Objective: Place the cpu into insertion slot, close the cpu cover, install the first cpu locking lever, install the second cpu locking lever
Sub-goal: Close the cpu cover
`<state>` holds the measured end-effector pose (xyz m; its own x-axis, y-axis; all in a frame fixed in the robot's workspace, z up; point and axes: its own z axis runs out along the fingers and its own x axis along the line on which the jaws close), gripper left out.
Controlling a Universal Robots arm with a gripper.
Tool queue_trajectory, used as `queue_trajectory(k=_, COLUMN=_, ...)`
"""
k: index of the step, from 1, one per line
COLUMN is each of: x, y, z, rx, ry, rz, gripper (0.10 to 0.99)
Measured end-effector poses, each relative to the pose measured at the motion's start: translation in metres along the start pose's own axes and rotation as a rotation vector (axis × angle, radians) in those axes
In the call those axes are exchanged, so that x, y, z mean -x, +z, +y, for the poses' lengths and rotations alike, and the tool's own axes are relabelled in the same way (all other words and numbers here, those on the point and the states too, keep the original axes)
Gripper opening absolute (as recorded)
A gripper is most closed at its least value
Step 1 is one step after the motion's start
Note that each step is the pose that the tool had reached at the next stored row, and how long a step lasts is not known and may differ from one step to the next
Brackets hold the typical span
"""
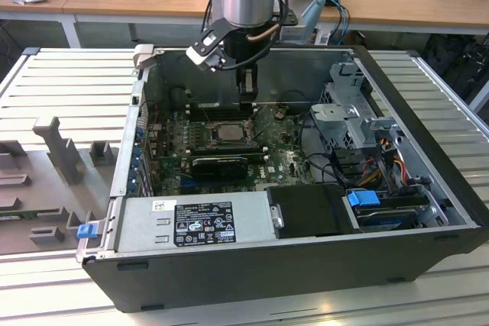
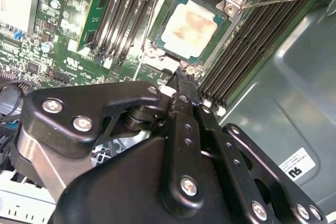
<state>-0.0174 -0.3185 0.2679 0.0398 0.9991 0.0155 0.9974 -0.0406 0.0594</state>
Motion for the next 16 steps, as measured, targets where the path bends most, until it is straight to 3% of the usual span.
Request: queue_trajectory(k=16, x=-0.0008, y=0.0006, z=0.0204, rx=-0.011, ry=0.0, rz=-0.0004, gripper=0.106)
